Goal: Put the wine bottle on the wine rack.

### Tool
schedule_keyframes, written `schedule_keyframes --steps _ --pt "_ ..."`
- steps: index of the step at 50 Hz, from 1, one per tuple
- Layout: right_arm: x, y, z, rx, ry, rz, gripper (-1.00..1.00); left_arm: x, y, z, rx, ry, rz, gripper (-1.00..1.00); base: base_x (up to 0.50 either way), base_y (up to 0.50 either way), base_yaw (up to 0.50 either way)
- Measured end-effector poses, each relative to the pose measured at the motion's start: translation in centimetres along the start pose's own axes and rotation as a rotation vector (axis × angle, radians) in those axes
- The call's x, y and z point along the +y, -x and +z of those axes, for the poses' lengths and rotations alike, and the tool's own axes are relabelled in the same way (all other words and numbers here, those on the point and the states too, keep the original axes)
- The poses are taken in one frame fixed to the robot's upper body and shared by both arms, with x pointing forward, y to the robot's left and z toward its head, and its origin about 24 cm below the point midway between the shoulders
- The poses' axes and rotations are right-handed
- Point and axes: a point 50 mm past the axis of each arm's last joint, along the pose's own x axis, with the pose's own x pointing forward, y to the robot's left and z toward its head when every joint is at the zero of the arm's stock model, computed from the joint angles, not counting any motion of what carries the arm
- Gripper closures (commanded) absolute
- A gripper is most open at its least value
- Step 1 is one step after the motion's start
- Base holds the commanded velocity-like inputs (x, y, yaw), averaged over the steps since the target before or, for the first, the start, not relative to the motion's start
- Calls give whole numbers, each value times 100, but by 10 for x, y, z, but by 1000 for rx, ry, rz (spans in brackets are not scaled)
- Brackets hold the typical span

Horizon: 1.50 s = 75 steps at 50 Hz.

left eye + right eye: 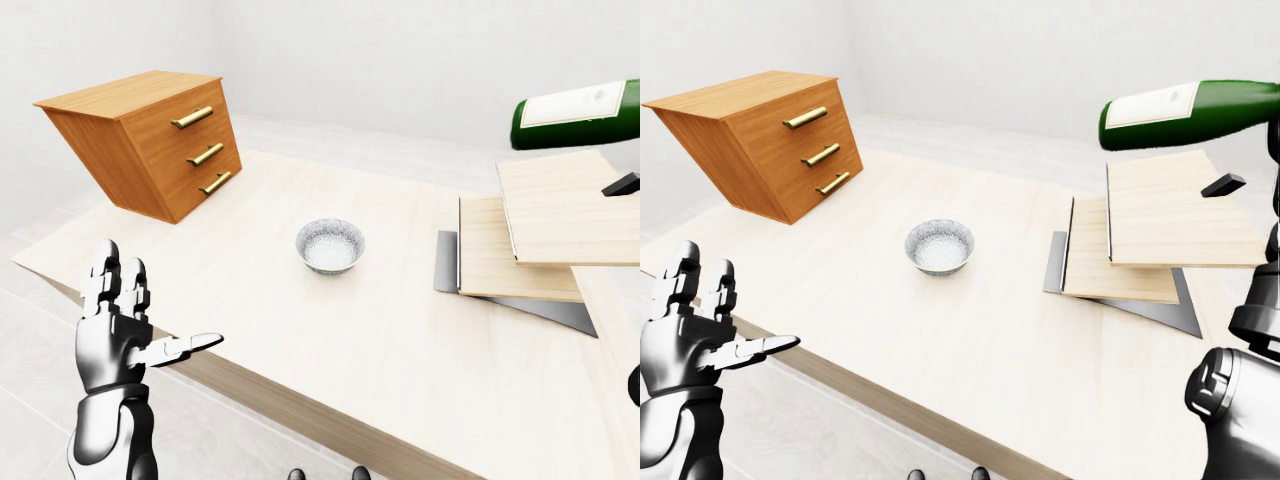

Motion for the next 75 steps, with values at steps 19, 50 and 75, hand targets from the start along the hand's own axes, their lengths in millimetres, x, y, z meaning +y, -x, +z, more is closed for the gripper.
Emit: schedule_keyframes --steps 19,50,75 --pt "-15 -1 29 -51 19 -45 100 0 0 -2 8 -1 3 -100 0 0 0" --pt "-41 1 39 -44 126 -70 100 0 -1 -7 31 0 5 -100 0 0 0" --pt "-66 3 20 50 272 -62 100 0 -2 -11 45 2 3 -100 0 0 0"
